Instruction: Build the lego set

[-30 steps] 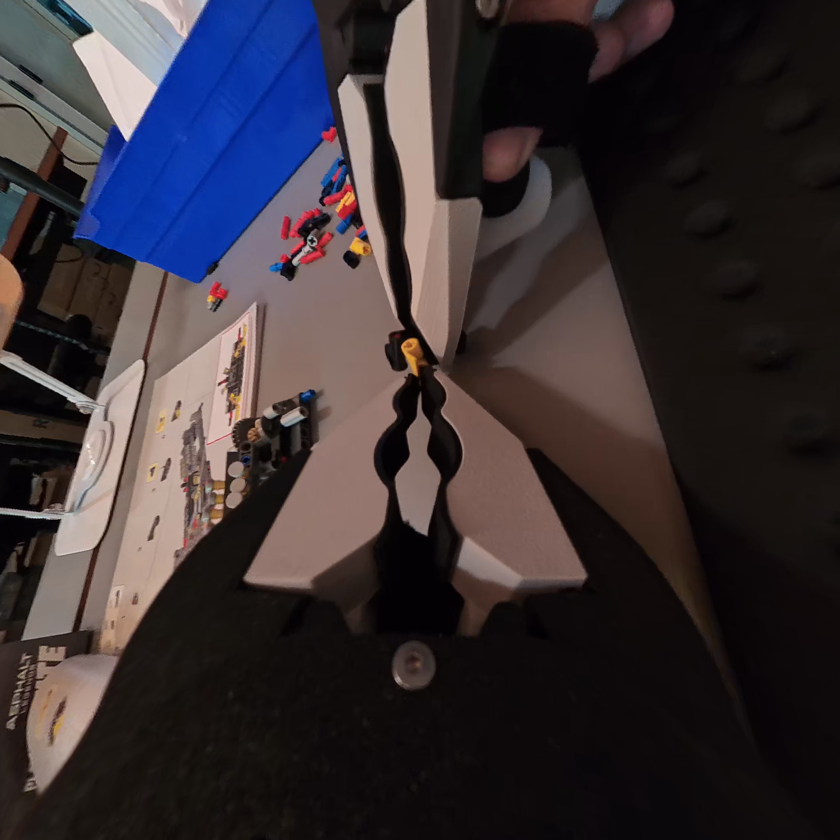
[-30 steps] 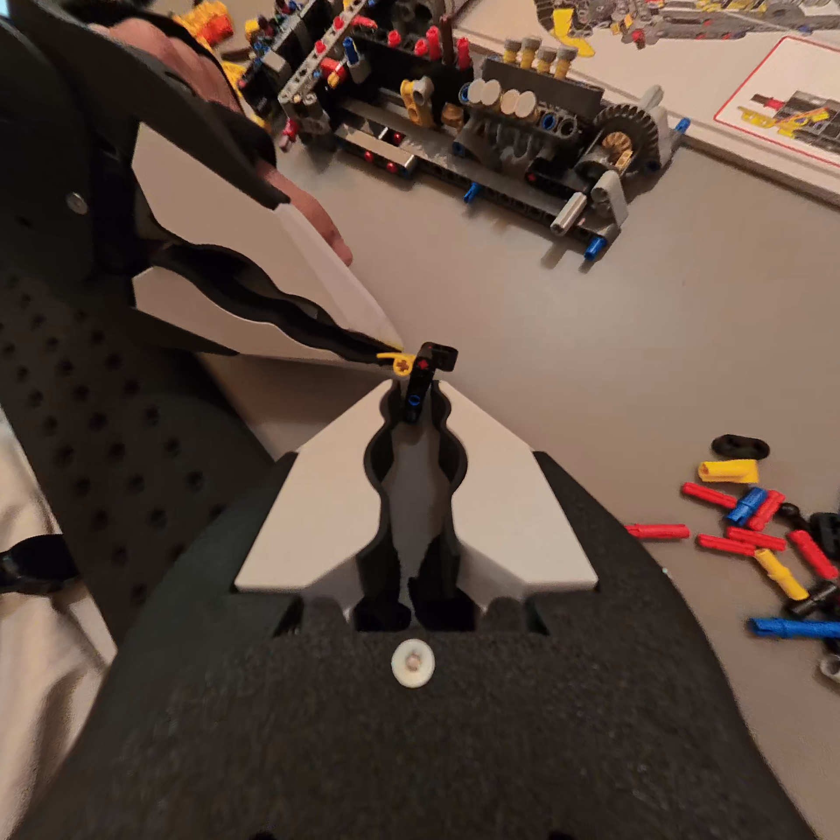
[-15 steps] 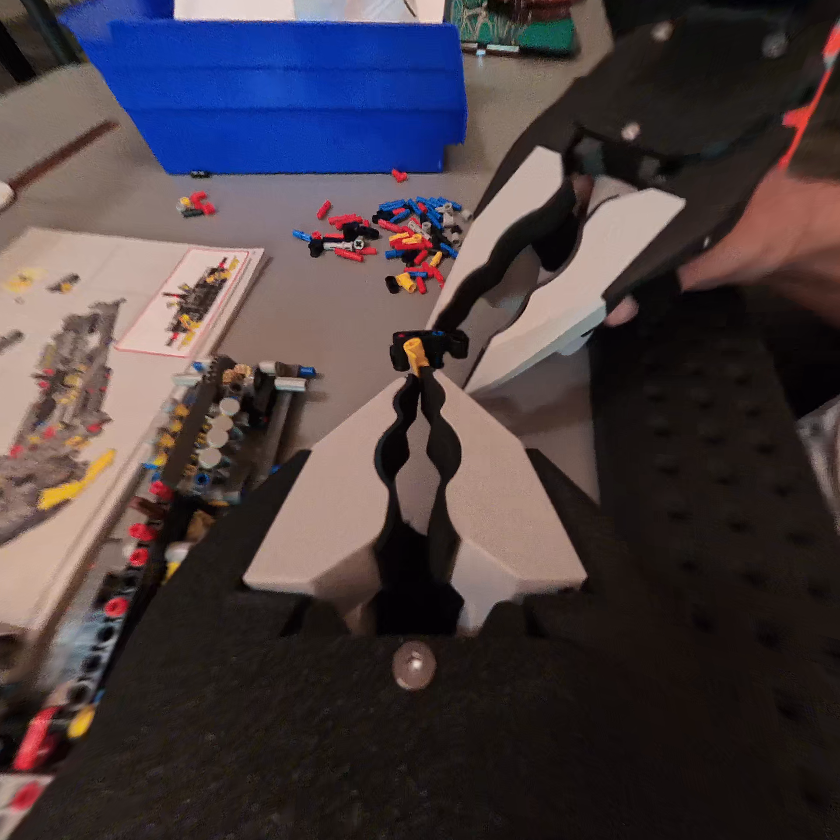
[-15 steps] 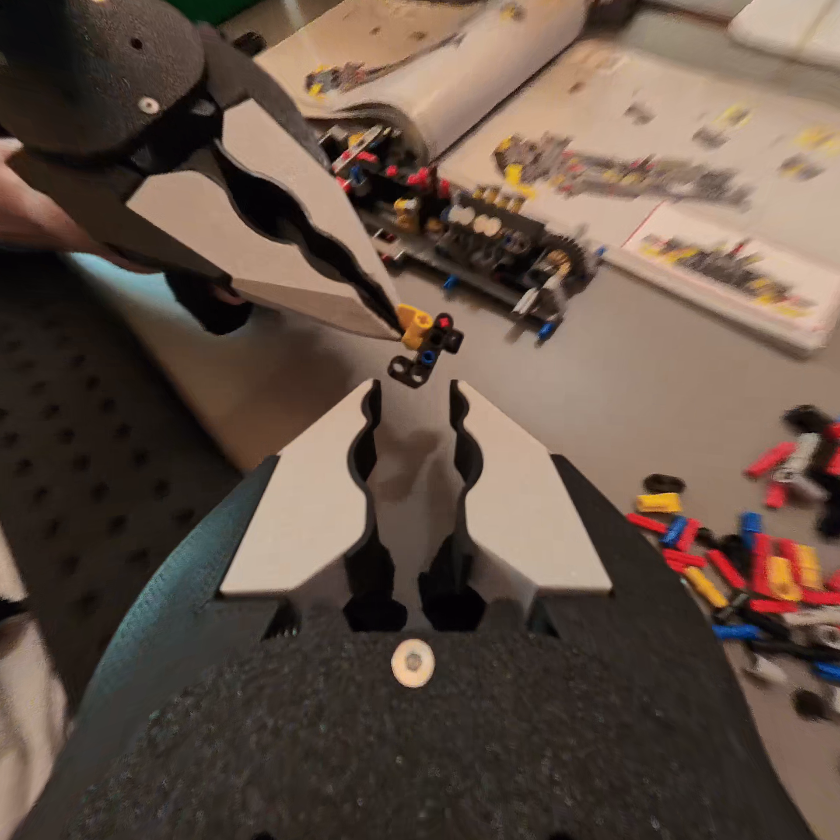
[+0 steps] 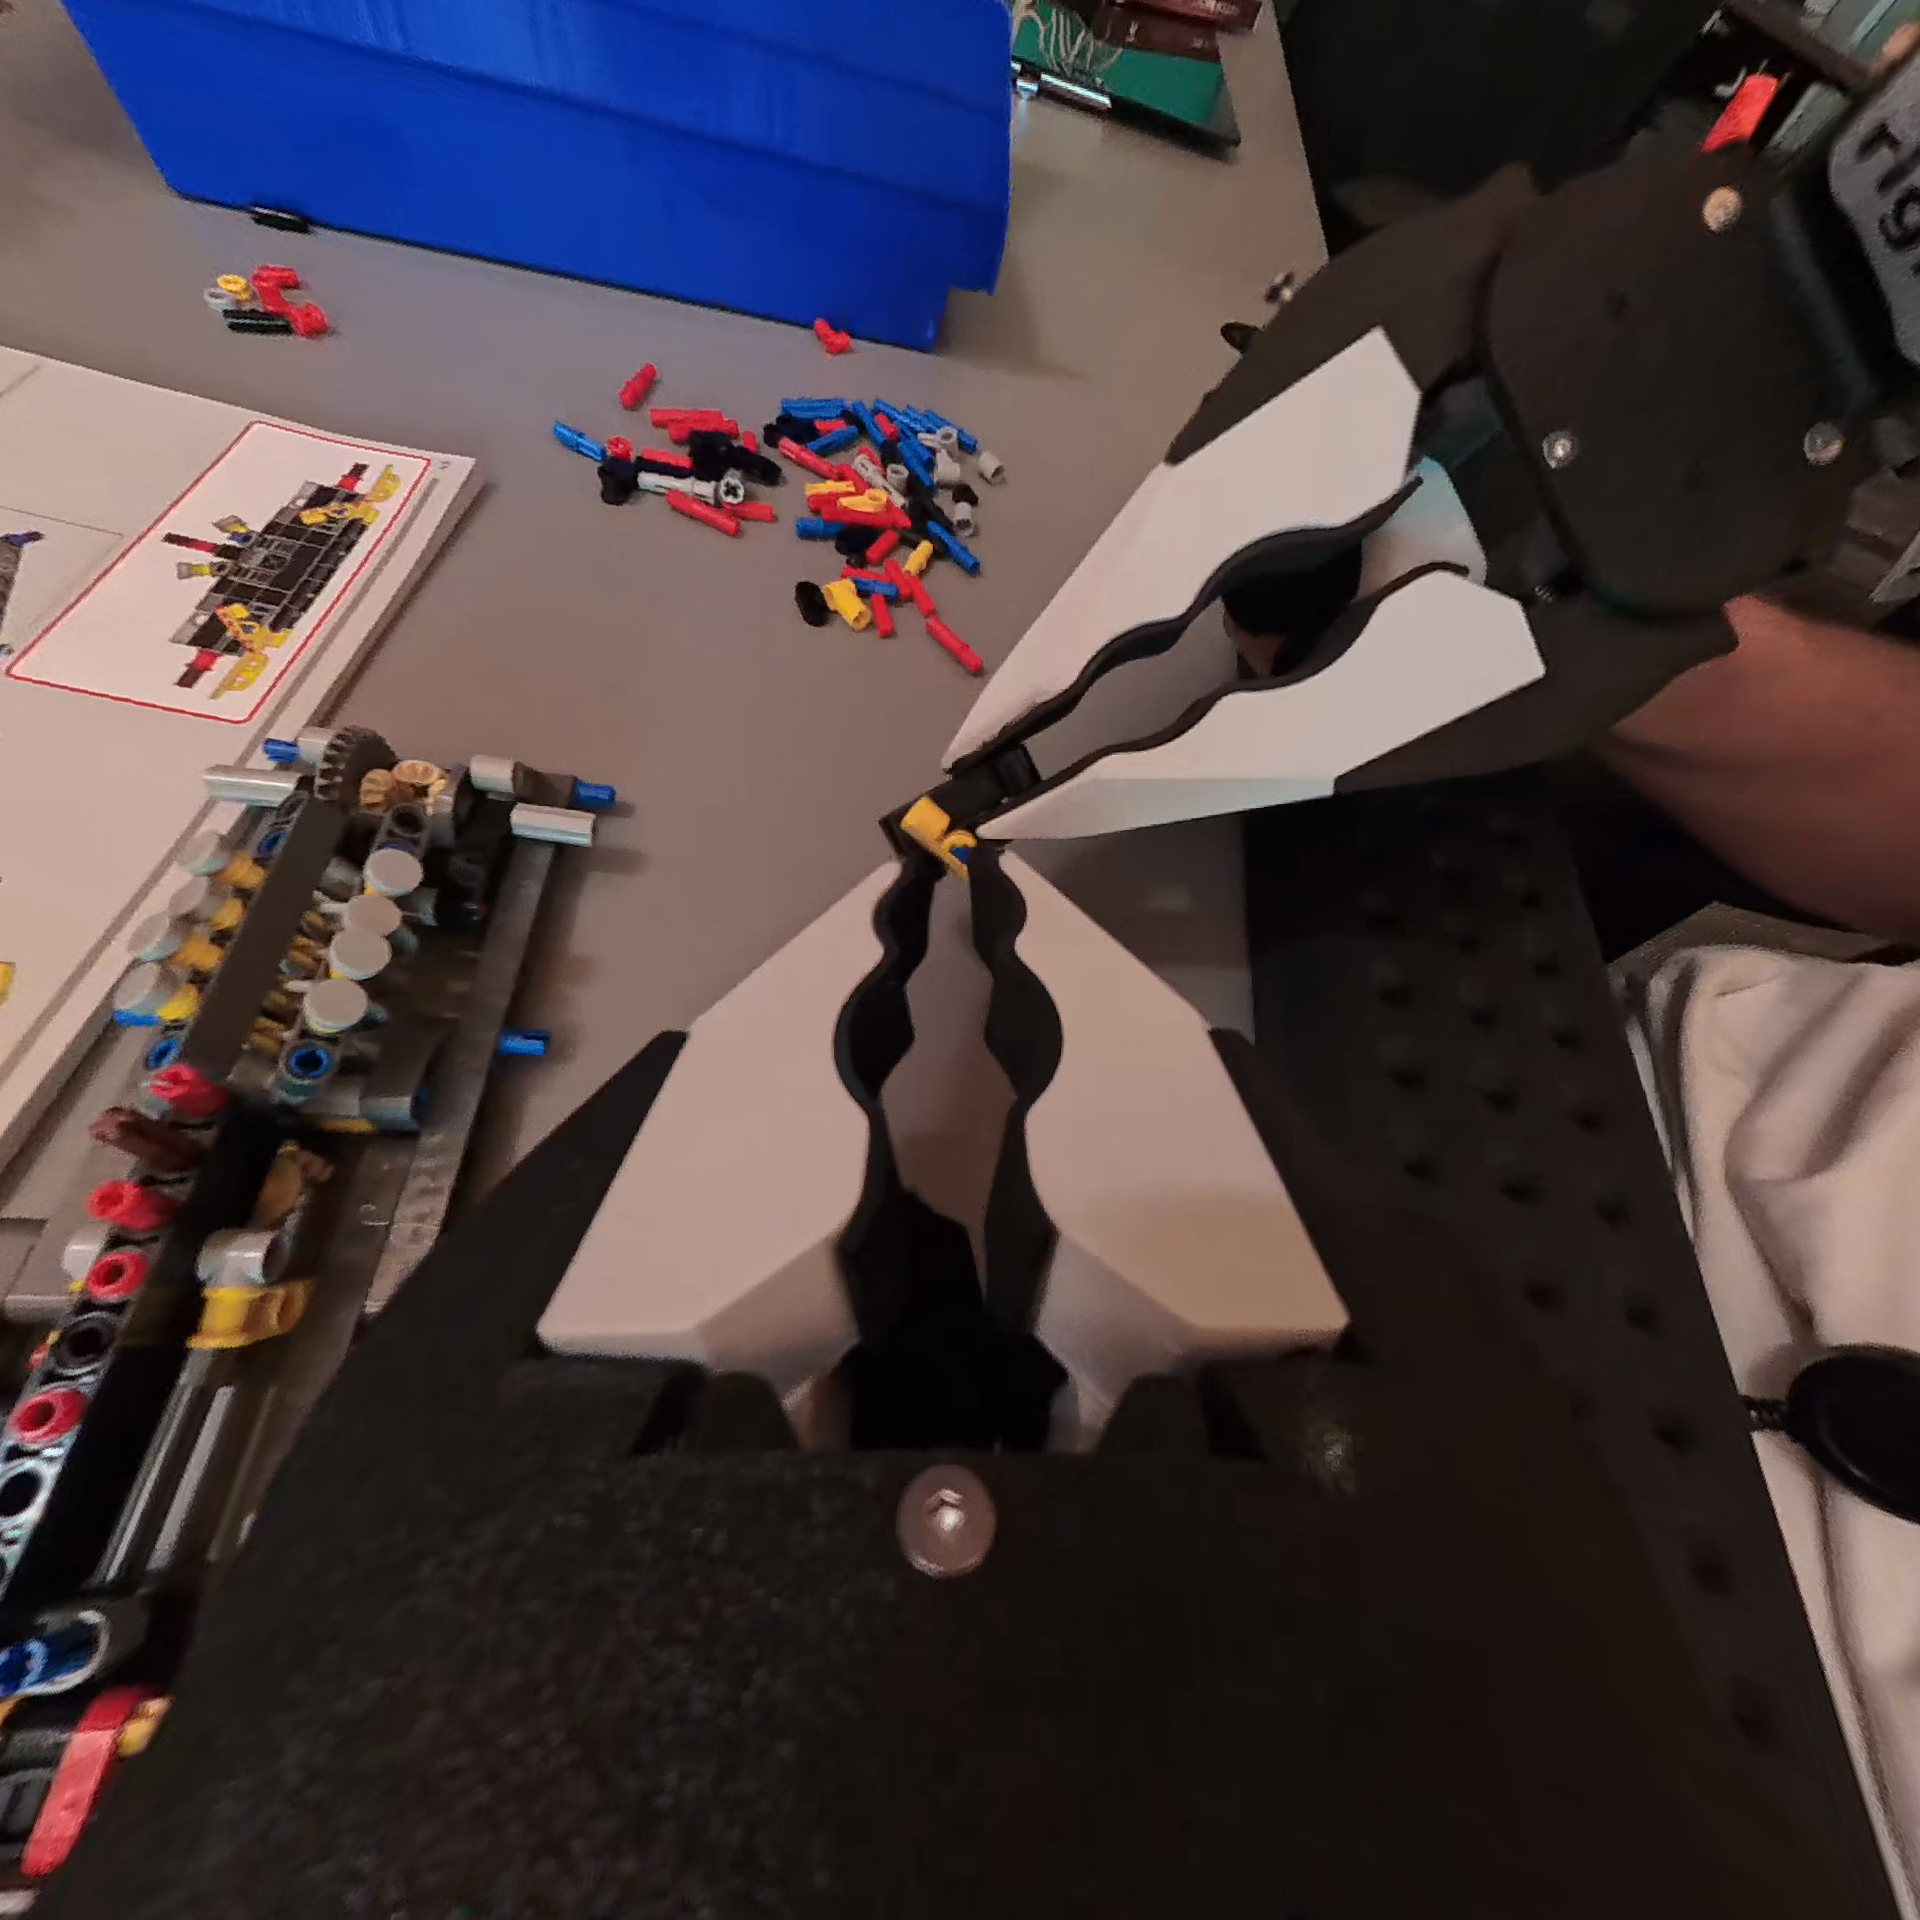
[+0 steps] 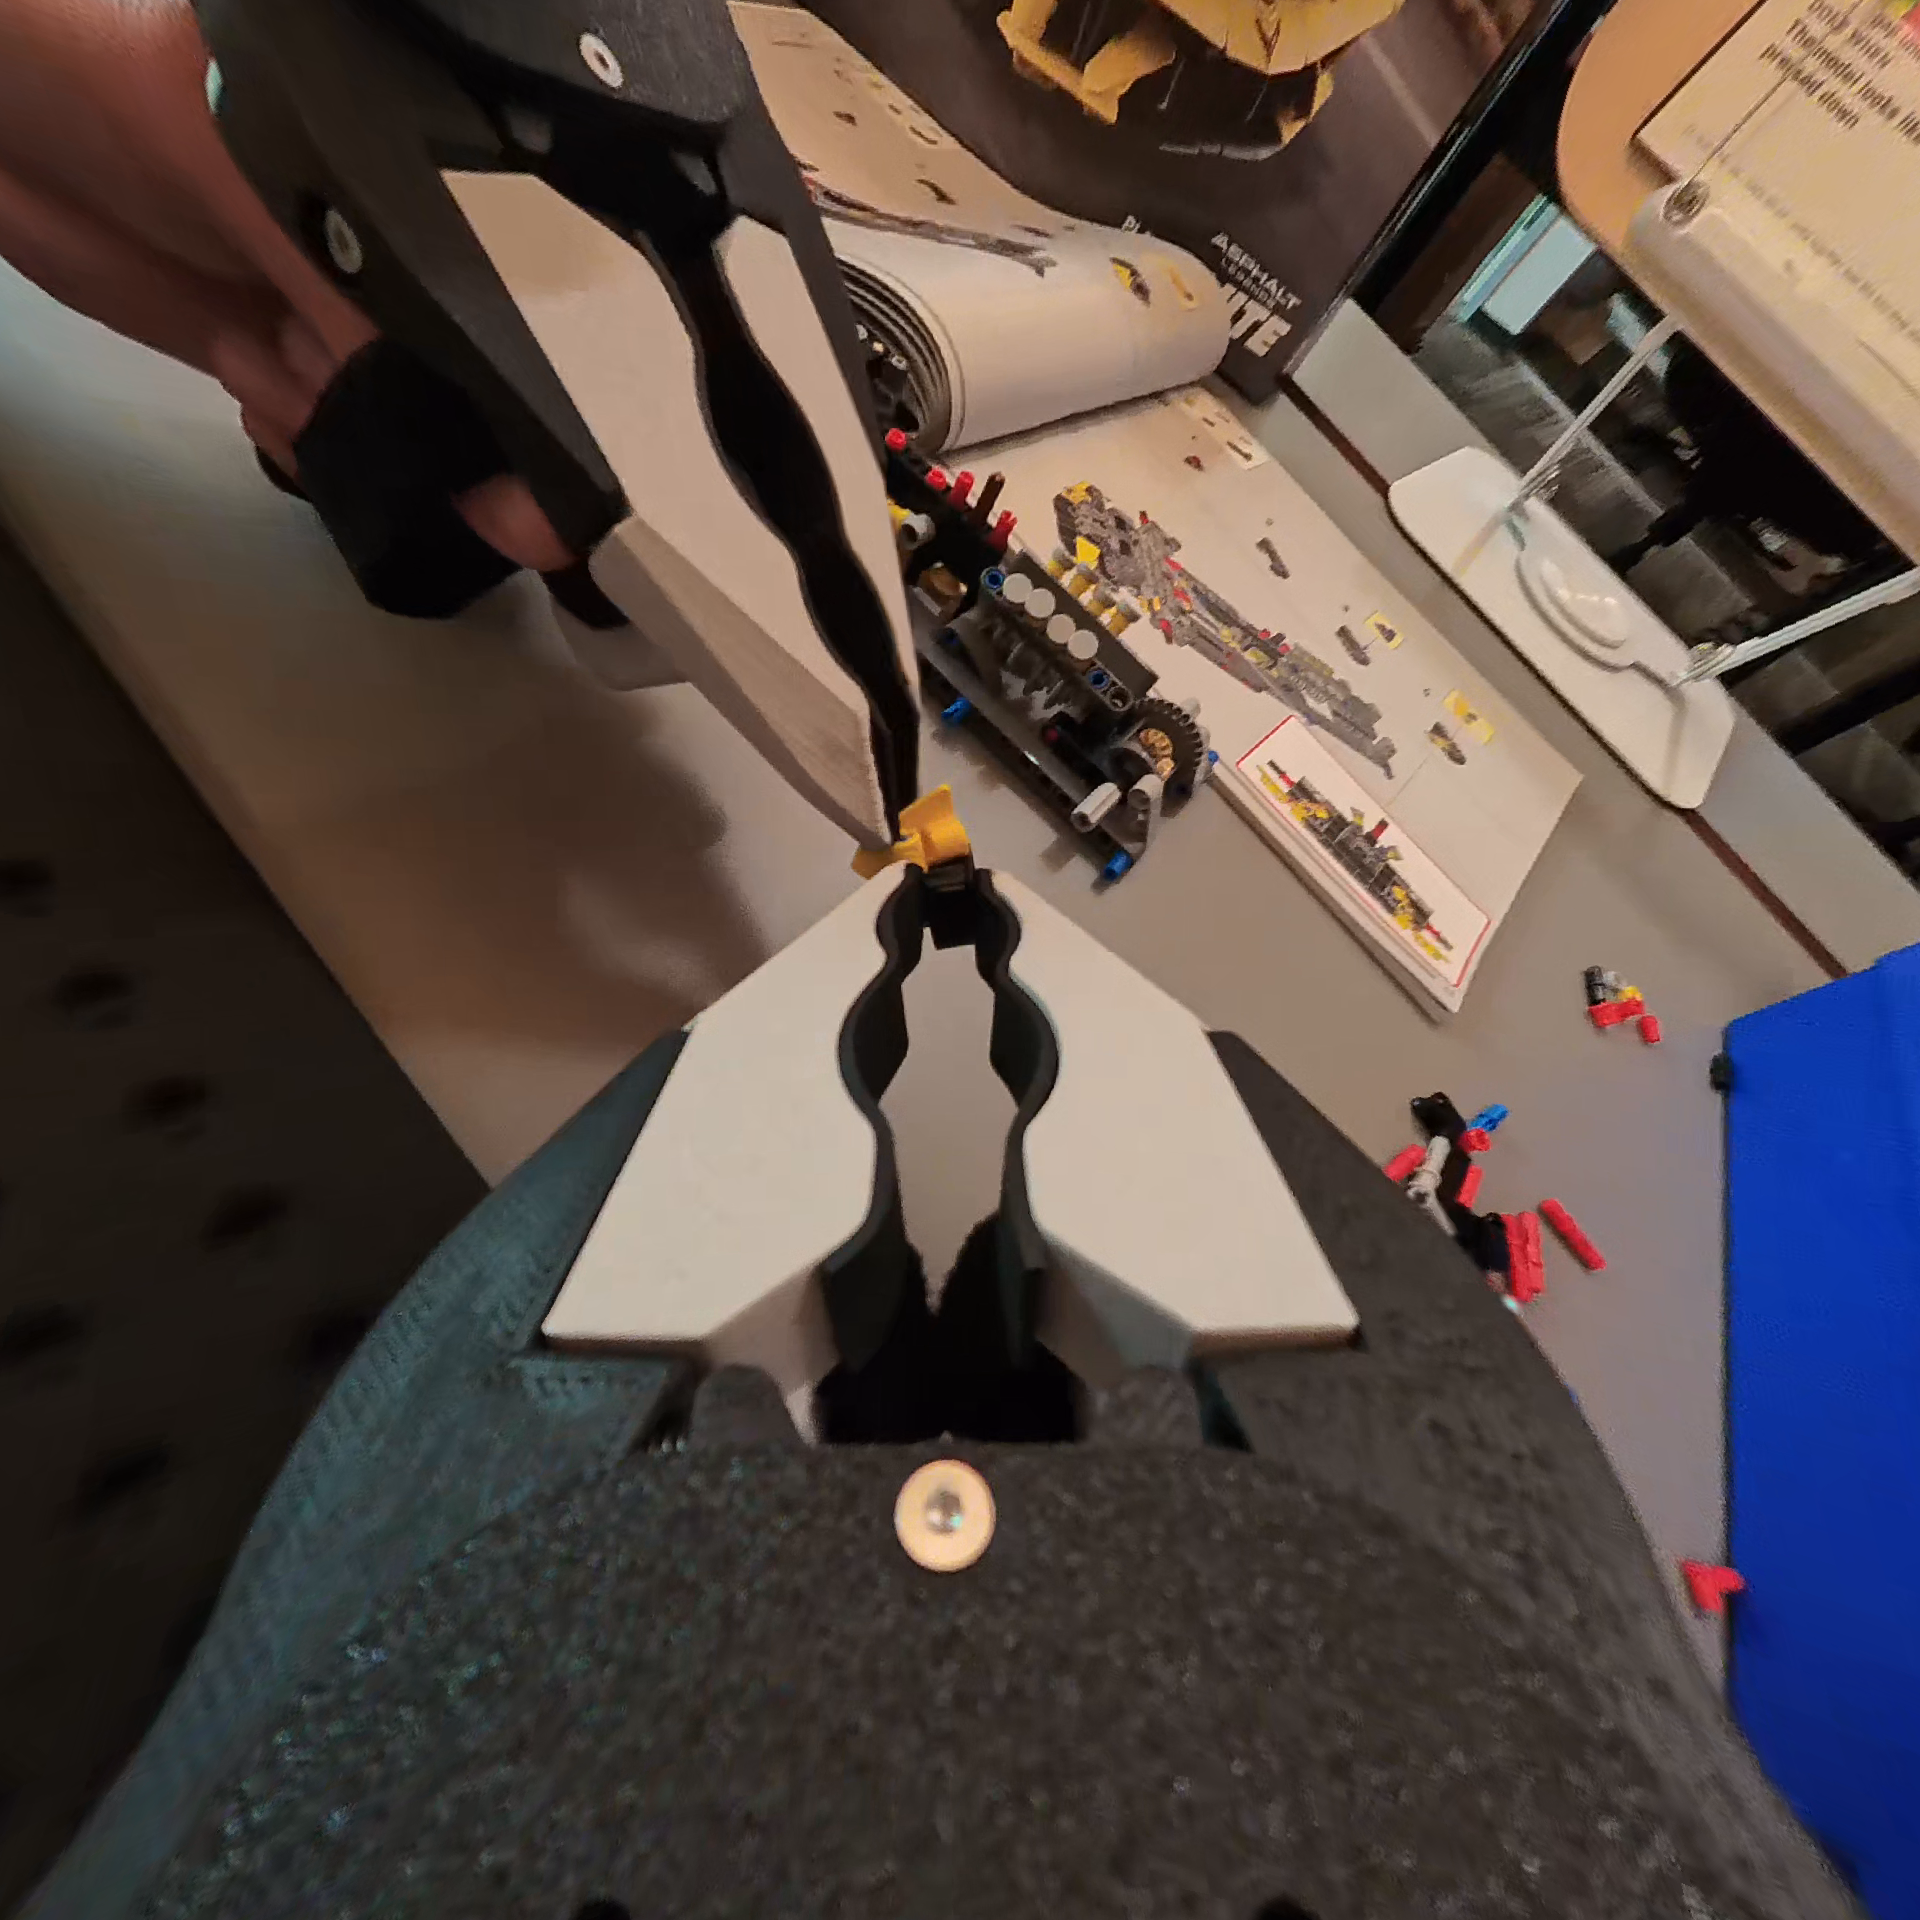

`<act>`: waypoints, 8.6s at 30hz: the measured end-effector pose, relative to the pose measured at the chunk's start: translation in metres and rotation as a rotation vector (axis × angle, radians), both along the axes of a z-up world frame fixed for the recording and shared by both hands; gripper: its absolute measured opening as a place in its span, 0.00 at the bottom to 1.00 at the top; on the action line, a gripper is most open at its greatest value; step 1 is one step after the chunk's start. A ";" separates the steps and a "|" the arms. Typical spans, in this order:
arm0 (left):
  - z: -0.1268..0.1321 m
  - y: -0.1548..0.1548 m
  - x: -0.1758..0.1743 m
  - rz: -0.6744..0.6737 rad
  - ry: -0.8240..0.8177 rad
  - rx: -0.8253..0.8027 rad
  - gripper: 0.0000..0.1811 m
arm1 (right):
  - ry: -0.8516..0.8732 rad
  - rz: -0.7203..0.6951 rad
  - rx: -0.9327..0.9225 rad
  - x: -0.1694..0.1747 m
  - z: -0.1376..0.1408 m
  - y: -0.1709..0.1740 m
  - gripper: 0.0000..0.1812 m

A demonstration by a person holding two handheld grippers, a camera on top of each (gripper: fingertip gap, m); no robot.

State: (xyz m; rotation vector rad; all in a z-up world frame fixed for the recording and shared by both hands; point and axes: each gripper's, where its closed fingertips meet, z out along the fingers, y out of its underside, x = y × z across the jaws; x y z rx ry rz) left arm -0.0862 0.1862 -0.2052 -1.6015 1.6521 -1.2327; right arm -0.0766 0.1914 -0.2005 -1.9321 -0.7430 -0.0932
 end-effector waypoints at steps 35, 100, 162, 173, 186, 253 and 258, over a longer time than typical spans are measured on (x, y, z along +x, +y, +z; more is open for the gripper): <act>0.000 -0.010 -0.011 -0.173 -0.043 0.474 0.08 | 0.094 0.161 -0.031 -0.019 0.002 -0.011 0.04; 0.015 -0.009 -0.027 -0.252 -0.085 0.736 0.08 | 0.122 0.270 0.140 -0.047 0.032 -0.015 0.01; -0.021 0.002 -0.035 -0.362 -0.014 0.914 0.08 | 0.090 0.345 0.106 -0.053 0.007 -0.016 0.05; -0.013 0.020 -0.035 -0.259 0.013 0.988 0.08 | 0.177 0.303 0.084 -0.045 0.012 -0.011 0.06; 0.006 0.122 -0.177 0.498 0.177 0.620 0.08 | 0.308 0.023 -0.126 -0.047 -0.006 0.038 0.20; 0.013 0.017 -0.074 -0.143 -0.161 1.649 0.08 | 0.398 0.385 -0.092 -0.061 0.023 -0.018 0.12; 0.022 0.014 -0.071 -0.112 -0.226 1.803 0.08 | 0.387 0.414 -0.193 -0.082 0.016 -0.016 0.16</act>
